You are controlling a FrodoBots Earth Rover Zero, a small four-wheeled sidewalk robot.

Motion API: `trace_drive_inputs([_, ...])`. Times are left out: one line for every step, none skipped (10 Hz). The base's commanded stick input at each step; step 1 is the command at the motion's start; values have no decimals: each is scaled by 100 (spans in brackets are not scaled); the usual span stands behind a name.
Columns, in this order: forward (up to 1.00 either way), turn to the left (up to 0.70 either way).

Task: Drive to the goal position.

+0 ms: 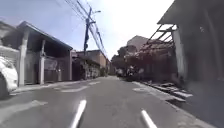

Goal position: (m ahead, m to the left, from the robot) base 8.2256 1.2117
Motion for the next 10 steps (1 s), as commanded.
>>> trace_drive_inputs([100, 0])
trace_drive_inputs([100, 0])
trace_drive_inputs([100, 0])
trace_drive_inputs([100, 0])
trace_drive_inputs([100, 0])
trace_drive_inputs([100, 0])
trace_drive_inputs([100, 0])
trace_drive_inputs([100, 0])
trace_drive_inputs([100, 0])
trace_drive_inputs([100, 0])
